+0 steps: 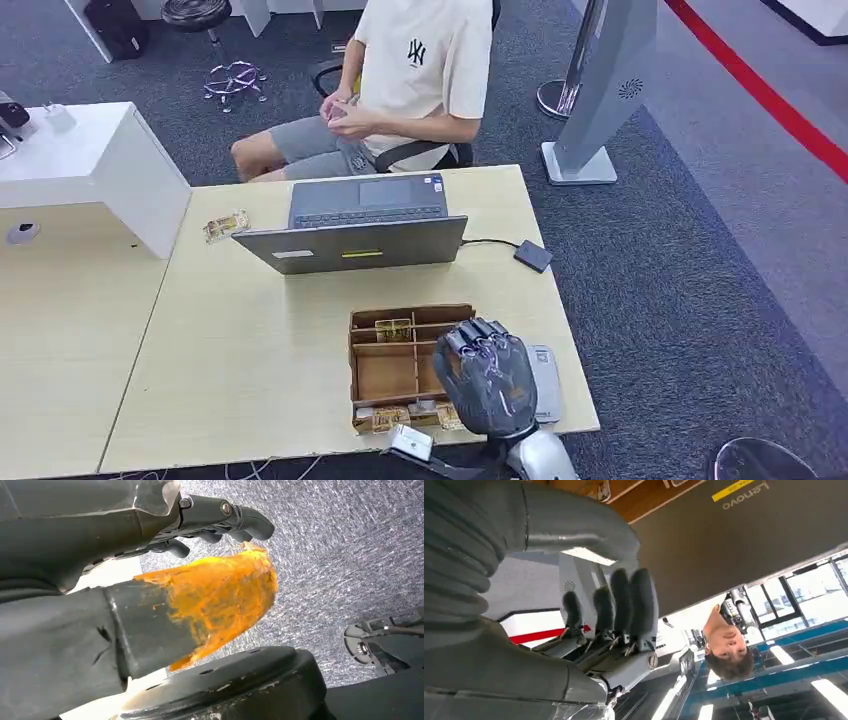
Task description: Pass the card to the sensor for recognition and then transmit it.
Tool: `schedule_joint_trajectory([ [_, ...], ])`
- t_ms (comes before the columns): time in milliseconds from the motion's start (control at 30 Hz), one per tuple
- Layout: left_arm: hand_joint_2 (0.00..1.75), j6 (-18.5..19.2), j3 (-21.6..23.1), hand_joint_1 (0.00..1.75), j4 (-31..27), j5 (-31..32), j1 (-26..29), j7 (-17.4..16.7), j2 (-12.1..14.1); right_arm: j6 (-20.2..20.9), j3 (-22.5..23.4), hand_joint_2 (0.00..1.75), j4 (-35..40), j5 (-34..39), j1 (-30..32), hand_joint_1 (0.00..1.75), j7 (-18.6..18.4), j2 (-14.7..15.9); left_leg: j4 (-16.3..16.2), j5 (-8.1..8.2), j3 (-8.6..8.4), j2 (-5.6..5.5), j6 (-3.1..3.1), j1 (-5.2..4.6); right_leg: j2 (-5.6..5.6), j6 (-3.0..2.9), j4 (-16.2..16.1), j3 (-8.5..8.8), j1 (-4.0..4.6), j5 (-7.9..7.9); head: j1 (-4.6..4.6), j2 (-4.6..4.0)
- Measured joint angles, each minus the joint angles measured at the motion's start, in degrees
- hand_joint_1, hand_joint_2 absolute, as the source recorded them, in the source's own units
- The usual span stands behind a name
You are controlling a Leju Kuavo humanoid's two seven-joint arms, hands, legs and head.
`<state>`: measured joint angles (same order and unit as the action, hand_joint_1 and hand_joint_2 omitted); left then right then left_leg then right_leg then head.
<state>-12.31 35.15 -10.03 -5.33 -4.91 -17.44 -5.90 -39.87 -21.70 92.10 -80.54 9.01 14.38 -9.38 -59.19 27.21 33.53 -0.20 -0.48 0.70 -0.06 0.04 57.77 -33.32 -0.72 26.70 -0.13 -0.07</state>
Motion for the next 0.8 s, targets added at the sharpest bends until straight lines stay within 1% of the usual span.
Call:
schedule_joint_trajectory([
  [100,0.0,0.0,0.1,0.0,0.0,0.0,0.0,0.0,0.1,0.0,-0.1,1.75,-0.7,0.0,-0.1,0.93,-0.5,0.2,0.0,0.0,0.0,0.0,0.0,0.0,0.0,0.0,0.0,0.0,0.0,0.0,0.0,0.0],
  [167,0.0,0.0,0.1,0.0,0.0,0.0,0.0,0.0,0.1,0.0,-0.1,1.75,-1.2,0.1,-0.2,0.93,-0.6,0.3,0.0,0.0,0.0,0.0,0.0,0.0,0.0,0.0,0.0,0.0,0.0,0.0,0.0,-0.02],
  [233,0.0,0.1,0.2,0.0,0.0,0.1,0.0,0.0,0.1,0.0,-0.2,1.75,-1.6,0.3,-0.3,0.87,-0.8,0.4,0.0,0.0,0.0,0.0,0.0,0.0,0.0,0.0,0.0,0.0,0.0,0.0,0.0,0.0],
  [367,0.0,0.1,0.2,0.0,0.0,0.3,0.0,0.0,0.1,0.0,-0.3,1.75,-2.6,0.7,-1.0,0.87,-0.8,0.6,0.0,0.0,0.0,0.0,0.0,0.0,0.0,0.0,0.0,0.0,0.0,0.0,0.0,0.0],
  [433,0.0,0.1,0.2,0.0,0.0,0.3,0.0,0.0,0.1,0.0,-0.5,1.75,-3.2,0.7,-1.2,0.77,-0.8,0.7,0.0,0.0,0.01,0.0,0.0,0.0,0.0,0.0,0.0,0.0,0.0,0.0,0.0,0.0],
  [467,0.0,0.1,0.2,0.0,0.0,0.3,0.0,0.0,0.1,0.0,-0.5,1.75,-3.4,0.8,-1.3,0.8,-0.8,0.7,0.0,0.0,0.0,0.0,0.0,0.0,0.0,0.0,0.0,0.0,0.0,0.0,0.0,-0.02],
  [633,0.0,0.1,0.3,0.0,0.0,0.3,0.0,0.0,0.1,0.0,-0.6,1.75,-4.4,1.0,-1.9,0.8,-0.8,0.8,0.0,0.0,0.01,0.0,0.0,0.0,0.0,0.0,0.0,0.0,0.0,0.0,0.0,-0.02],
  [733,0.0,0.1,0.3,0.0,0.0,0.4,0.0,0.0,0.1,0.0,-0.6,1.75,-5.4,1.4,-2.5,0.72,-0.9,0.8,0.0,0.0,0.01,0.0,0.0,0.0,0.0,0.0,0.0,0.0,0.0,0.0,0.0,0.0],
  [800,0.0,0.1,0.4,0.0,0.0,0.4,0.0,0.0,0.1,0.0,-0.5,1.75,-6.2,1.6,-3.0,0.7,-1.0,0.8,0.0,0.0,0.0,0.0,0.0,0.0,0.0,0.0,0.0,0.0,0.0,0.0,0.0,0.0],
])
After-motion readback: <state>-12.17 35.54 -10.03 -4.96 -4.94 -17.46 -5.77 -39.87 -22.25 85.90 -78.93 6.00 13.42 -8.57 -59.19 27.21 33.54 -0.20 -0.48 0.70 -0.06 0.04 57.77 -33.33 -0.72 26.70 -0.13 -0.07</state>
